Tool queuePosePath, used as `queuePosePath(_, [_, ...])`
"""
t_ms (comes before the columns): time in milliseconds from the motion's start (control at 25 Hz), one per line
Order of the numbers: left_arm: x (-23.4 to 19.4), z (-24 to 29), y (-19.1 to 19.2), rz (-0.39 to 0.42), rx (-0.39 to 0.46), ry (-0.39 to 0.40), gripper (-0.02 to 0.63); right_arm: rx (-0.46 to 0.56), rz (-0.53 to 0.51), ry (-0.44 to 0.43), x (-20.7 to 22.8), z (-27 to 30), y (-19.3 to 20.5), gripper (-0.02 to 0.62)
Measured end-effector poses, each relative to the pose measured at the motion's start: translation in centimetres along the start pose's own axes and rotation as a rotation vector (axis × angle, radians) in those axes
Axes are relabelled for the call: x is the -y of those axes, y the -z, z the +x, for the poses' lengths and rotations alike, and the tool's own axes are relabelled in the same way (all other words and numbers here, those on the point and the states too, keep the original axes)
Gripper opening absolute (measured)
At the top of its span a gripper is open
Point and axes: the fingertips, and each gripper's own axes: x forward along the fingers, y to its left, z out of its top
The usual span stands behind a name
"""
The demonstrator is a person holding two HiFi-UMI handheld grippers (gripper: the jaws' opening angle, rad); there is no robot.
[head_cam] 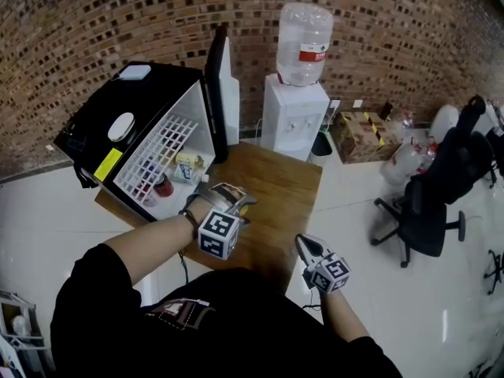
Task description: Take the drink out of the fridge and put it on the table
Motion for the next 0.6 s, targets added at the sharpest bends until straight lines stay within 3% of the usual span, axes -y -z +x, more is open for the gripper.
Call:
queuePosePath(320, [5.5, 4.8, -4.0, 0.019, 0.112, 0.156, 0.245, -0.041, 0.002, 0.041, 0.5, -2.2, 1.1, 0.020])
queuePosePath(600, [8.6, 9.8, -5.5, -0.188, 0.243, 0.313, 0.245, -0.097, 0.043, 0.072, 0.5, -3.8, 2.4, 0.020])
